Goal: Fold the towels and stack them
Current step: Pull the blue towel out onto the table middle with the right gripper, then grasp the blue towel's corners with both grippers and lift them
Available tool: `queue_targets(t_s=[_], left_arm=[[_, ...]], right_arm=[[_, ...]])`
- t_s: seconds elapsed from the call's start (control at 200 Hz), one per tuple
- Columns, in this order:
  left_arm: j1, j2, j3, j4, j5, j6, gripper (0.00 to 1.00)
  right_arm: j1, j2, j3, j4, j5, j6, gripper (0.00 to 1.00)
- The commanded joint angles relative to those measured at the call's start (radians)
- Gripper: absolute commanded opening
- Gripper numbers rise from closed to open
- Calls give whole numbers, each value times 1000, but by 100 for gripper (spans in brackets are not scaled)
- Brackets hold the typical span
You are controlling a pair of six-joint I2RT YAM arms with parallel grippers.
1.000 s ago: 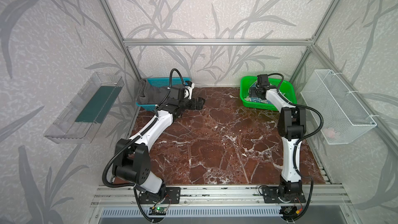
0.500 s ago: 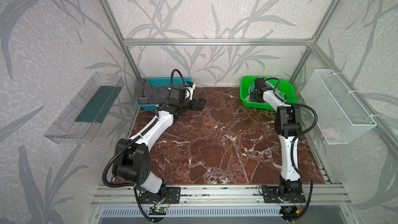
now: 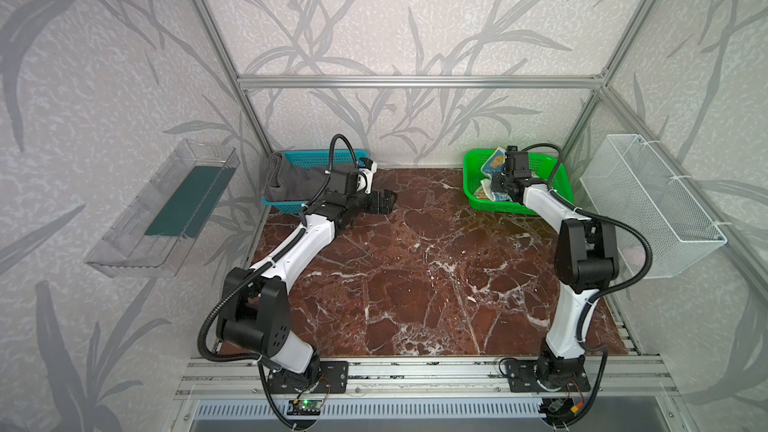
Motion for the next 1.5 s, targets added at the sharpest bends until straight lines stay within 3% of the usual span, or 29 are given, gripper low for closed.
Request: queue_targets(t_s=[0.0,0.145,0.32,0.53,0.66,0.77,0.905,1.025,1.165,1.285,1.425,1.495], left_arm=[[-7,-27,-7,39,9,-8,99],[-7,-44,-10,68,27,0,99],[-7,-95,-30,99,67,26,99],[-7,-228,-111,123,98,76,99],[-5,-335,-187,118,95,148,99],[-5,-423,-243,78,71,214,99],[-4,-476,-291,1,64,245,97],[-4,-476,-333,-64,136,208,90],[-13,-472,-414,-42,224,53,84],[-61,-492,-514,90,218,-83,84],[-150,-456,-549,151,173,-118,84],[-187,-409,-553,175,163,-136,84]], right_arm=[[33,-119,-65,147,25,-62,0],[88,-285,-180,224,24,-142,0],[189,-488,-248,203,-101,-278,0],[277,-662,-218,-2,-432,-332,0],[280,-719,-228,-83,-707,-253,0],[287,-709,-259,-173,-851,-178,0],[296,-670,-410,-148,-787,-30,0],[301,-603,-553,-28,-704,197,0],[302,-491,-593,25,-617,415,0],[300,-421,-584,68,-540,506,0],[285,-331,-537,72,-485,581,2],[271,-289,-511,63,-455,594,10]])
